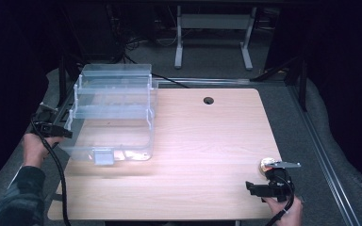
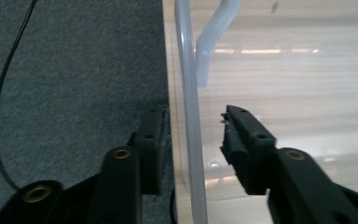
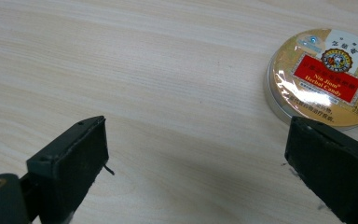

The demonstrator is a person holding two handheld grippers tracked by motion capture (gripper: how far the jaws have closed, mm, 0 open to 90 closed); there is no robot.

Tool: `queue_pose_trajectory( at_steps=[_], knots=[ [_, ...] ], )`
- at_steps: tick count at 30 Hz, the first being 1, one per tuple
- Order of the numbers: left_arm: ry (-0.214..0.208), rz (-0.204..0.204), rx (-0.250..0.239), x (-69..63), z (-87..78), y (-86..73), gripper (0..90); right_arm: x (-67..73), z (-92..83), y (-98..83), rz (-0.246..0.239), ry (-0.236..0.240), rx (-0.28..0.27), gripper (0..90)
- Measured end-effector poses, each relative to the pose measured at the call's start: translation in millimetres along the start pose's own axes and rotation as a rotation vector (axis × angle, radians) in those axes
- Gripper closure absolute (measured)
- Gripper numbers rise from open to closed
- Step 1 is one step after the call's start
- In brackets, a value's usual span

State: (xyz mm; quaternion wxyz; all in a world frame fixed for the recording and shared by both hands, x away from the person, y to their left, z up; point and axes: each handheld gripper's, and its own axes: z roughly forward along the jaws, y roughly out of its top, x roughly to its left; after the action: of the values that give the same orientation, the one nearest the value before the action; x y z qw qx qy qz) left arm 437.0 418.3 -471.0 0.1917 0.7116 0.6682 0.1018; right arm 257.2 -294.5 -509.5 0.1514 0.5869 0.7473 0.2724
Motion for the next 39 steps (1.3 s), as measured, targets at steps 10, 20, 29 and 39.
queue_pose_trajectory(
  at_steps=[10,20,29,39],
  knots=[
    [-0.002,0.016,0.033,-0.9,5.2,-0.8,83.8,-3.8,-1.0,-2.4,0.023,-0.015,0.002,6.9],
    [-0.05,0.051,0.032,-5.2,4.6,-4.6,82.7,-6.7,-4.5,-3.1,0.035,-0.026,-0.005,10.3],
    [-0.051,0.085,0.014,-16.0,4.4,-9.8,81.5,-6.8,-6.2,-3.3,0.039,-0.029,-0.001,10.3],
    [-0.057,0.135,0.017,-34.1,5.3,-12.2,79.8,-5.2,-4.4,-2.8,0.033,-0.022,0.01,9.1]
  ],
)
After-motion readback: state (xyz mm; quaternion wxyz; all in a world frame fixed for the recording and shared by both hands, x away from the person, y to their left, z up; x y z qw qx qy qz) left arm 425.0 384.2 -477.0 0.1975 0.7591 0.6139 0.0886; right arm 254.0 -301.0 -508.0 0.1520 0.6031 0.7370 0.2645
